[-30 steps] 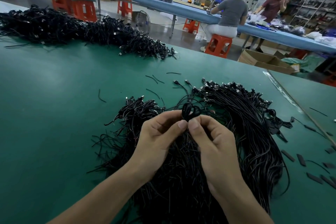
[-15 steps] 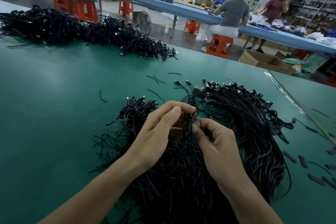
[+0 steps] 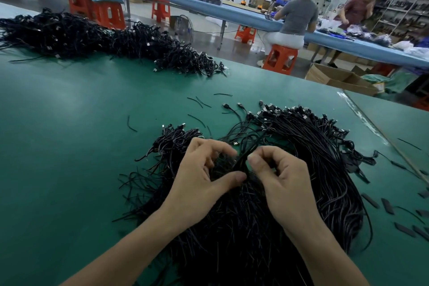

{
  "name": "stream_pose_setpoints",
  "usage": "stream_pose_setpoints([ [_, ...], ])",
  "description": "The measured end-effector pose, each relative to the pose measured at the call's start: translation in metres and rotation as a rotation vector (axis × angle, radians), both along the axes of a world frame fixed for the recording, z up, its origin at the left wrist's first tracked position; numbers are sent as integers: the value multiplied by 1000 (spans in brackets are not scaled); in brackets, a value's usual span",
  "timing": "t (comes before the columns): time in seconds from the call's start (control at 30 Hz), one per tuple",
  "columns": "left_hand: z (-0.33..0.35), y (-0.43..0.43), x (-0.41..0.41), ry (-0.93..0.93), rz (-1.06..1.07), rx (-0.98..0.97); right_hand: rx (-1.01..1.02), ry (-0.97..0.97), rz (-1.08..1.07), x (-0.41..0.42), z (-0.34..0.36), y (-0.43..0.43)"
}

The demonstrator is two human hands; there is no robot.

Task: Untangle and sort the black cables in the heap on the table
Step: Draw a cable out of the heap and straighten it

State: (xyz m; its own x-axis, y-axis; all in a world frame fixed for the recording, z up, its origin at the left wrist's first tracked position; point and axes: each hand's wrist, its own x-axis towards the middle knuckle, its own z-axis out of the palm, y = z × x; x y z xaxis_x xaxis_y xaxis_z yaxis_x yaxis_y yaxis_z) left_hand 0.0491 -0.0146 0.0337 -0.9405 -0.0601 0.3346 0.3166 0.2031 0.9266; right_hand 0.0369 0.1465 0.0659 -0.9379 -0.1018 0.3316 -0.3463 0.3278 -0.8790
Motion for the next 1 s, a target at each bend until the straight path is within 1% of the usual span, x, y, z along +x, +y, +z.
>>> stream_pose_setpoints([
  [0.07,-2,1,-1,-29,71,72,-8,25,4,3,2,-3],
  [0.13,-2,2,-2,-76,67,155,-28,48,63,7,3,-8],
  [0.2,1,1,-4,-109,-5,247,-21,50,142,10,4,-11],
  [0.23,3,1,-3,-118,-57,312,13,48,168,11,3,-11],
  [0.33,13,-1,-3,-161,-187,549,127,1,171,12,-2,-11],
  [0.37,16,-3,-3,-169,-220,588,141,-28,155,12,-4,-11],
  [0.4,19,-4,-3,-167,-256,595,148,-48,136,11,-6,-10],
  [0.47,20,-5,-2,-151,-299,531,164,-45,101,7,-8,-7],
  [0.5,20,-5,-1,-142,-298,465,173,-31,85,5,-8,-5],
  [0.57,17,-4,1,-122,-249,273,159,-10,42,1,-8,-2],
  [0.67,6,-3,0,-84,-109,-19,90,22,-23,-1,-5,2],
  [0.73,0,-1,0,-79,-67,-129,31,44,-47,0,-3,0],
  [0.77,0,1,1,-86,-87,-122,14,55,-46,1,-1,-1],
  [0.87,1,4,2,-205,-175,116,-11,75,31,7,1,-8],
  [0.93,1,3,-1,-316,-204,198,4,80,74,11,2,-10],
  [1.0,3,1,-5,-376,-240,301,38,82,98,13,2,-10],
])
